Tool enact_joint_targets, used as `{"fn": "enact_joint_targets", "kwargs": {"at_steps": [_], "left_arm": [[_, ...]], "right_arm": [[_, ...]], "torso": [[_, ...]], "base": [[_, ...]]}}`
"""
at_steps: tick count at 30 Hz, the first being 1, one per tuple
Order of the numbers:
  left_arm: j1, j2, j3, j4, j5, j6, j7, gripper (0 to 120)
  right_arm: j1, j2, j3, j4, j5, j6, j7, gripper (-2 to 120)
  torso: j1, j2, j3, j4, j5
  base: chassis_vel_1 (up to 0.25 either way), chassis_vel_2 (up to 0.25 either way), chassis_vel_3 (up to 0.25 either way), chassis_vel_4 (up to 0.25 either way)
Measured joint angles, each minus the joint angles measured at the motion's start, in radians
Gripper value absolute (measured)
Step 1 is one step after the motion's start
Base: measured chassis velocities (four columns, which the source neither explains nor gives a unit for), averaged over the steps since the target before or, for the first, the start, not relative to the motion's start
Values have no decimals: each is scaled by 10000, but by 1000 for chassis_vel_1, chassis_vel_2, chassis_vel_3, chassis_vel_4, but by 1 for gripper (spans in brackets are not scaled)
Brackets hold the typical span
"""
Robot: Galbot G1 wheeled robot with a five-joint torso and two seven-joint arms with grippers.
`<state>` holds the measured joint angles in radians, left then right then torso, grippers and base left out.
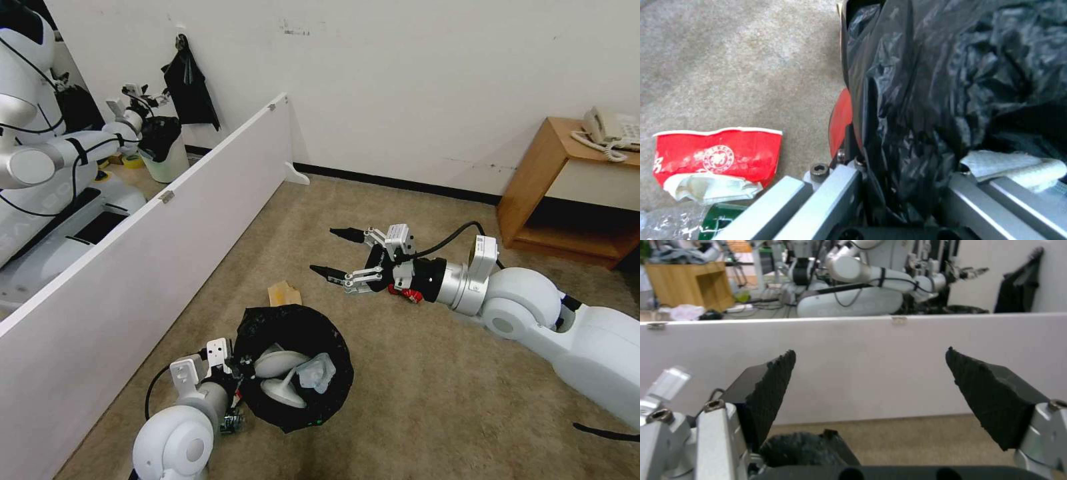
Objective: Pick up the trash bin, then pick up the garbage from the floor and place it into the trash bin.
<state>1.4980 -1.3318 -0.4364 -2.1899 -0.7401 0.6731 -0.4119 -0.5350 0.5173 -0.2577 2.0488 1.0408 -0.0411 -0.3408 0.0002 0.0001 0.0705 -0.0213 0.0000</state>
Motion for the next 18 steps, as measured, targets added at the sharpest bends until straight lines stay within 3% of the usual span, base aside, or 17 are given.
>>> {"fn": "enact_joint_targets", "kwargs": {"at_steps": [18], "left_arm": [[569,-403,-172,-266,971,-235,278,0]], "right_arm": [[-327,224,262,-214,-294,-583,759,88]], "torso": [[0,0,0,1,0]], "base": [[0,0,0,0]]}}
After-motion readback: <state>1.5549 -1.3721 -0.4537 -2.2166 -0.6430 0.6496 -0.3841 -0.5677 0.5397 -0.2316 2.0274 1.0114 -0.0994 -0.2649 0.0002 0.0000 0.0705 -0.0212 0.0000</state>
